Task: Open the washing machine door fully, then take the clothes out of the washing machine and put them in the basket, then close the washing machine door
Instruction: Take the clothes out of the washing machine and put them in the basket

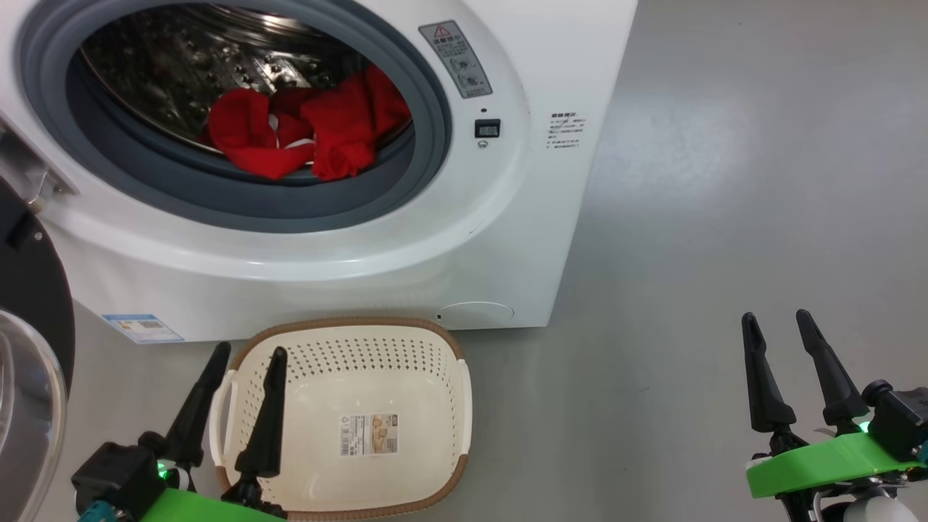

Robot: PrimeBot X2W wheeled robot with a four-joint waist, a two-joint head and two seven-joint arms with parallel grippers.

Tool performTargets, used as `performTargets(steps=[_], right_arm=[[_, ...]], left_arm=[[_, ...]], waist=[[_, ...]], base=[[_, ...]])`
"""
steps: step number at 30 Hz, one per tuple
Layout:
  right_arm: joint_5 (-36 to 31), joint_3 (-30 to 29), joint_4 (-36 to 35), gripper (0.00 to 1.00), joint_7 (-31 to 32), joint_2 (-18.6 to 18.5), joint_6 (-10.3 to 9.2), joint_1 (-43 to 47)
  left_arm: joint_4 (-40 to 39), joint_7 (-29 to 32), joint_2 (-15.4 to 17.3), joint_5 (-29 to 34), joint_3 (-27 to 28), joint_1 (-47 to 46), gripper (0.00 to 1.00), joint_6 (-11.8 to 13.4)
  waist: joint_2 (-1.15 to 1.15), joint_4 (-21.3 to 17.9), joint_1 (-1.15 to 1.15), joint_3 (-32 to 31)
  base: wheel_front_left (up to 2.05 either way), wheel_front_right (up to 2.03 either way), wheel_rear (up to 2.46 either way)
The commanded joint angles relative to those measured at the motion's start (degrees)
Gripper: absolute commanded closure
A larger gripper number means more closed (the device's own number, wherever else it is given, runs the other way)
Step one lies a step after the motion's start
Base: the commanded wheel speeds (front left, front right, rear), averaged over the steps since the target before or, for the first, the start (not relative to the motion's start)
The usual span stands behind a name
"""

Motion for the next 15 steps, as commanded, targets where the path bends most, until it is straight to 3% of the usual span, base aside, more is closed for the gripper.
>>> performTargets(steps=[1, 9, 15], right_arm=[[0.2, 1.6, -1.6, 0.00, -0.4, -0.7, 0.37, -1.3], [0.4, 1.7, -1.7, 0.00, -0.4, -0.7, 0.37, -1.7], [0.3, 2.1, -2.1, 0.00, -0.4, -0.4, 0.37, -2.8]], left_arm=[[-1.0, -0.3, 1.0, -0.2, 2.0, -1.6, 0.00, -0.3], [0.3, -0.3, 1.2, -0.1, 1.3, -2.8, 0.00, -0.3], [4.1, -0.3, 1.9, 0.7, 0.7, -9.5, 0.00, -0.3]], waist=[[0.00, 0.0, 0.00, 0.0], [0.00, -0.2, 0.00, 0.9], [0.00, -0.7, 0.00, 3.7]], base=[[0.00, 0.00, 0.00], [0.00, 0.00, 0.00], [0.00, 0.00, 0.00]])
